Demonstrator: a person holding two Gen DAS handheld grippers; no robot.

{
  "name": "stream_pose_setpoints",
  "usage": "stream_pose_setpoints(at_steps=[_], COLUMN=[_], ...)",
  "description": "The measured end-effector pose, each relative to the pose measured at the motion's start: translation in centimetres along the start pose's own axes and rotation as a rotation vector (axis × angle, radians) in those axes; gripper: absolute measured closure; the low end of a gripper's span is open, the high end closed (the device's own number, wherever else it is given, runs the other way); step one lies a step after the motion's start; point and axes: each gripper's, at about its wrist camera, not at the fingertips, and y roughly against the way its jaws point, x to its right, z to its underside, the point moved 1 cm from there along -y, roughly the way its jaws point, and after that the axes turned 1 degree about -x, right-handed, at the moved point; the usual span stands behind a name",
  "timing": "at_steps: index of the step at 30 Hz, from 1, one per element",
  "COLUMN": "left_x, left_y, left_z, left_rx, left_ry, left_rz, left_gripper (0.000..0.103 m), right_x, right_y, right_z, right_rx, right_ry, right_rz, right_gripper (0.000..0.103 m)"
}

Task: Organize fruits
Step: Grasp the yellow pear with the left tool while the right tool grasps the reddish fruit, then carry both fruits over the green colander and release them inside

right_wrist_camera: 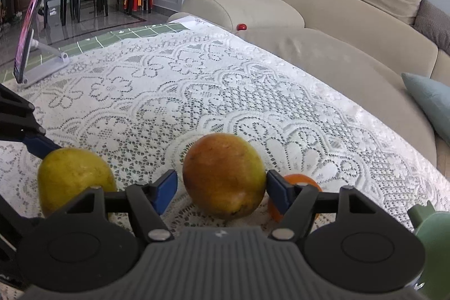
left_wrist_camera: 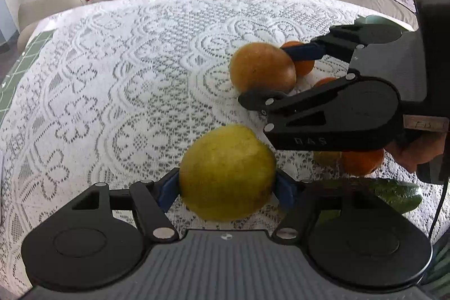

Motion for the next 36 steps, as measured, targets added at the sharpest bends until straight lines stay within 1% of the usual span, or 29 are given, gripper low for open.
stream_pose_setpoints(at_steps=[3,6,9,14,16,19,22,28,33,36], left_x=[-0.2,-0.1,0.0,-0.1,-0.3,-0.8,-1.1,-1.3,-0.5,0.2], left_y=[0.1,0.1,0.0,0.0,0.1,0.4,1.2,3.7,5.4,6.1], left_z=[0.1,0.0,-0.1,0.0,0.1,0.1,0.2,0.1,-0.5,-1.1], left_rx=[0.001,0.001,0.004,0.012,0.016,0.017,0.053,0.158,0.238,0.279], left_ry=[0.019,0.023,0.034,0.070,0.093,0.162,0.194,0.246,0.248,0.245], left_rz=[0.015,0.007,-0.003,-0.008,-0.007,-0.004,-0.010,-0.001,0.011,0.036], left_gripper=[0.024,0.024,0.025,0.025,0.025,0.025,0.026,0.026,0.026,0.025], right_x=[-0.2,-0.8,-0.8,-1.1,-1.2,-1.3,-1.3,-0.6,0.9,2.1], right_y=[0.0,-0.2,-0.2,0.0,0.3,0.9,2.0,5.4,9.7,12.1], right_z=[0.1,0.0,0.1,0.2,0.2,0.1,-0.1,-0.6,-0.6,-0.5], right_rx=[-0.003,-0.006,-0.005,-0.001,0.007,0.028,0.057,0.130,0.201,0.232], right_ry=[0.022,0.053,0.059,0.063,0.058,0.052,0.043,-0.002,-0.063,-0.107], right_rz=[0.016,0.043,0.061,0.082,0.088,0.089,0.094,0.105,0.112,0.129], right_gripper=[0.036,0.036,0.041,0.041,0.041,0.042,0.042,0.042,0.042,0.042])
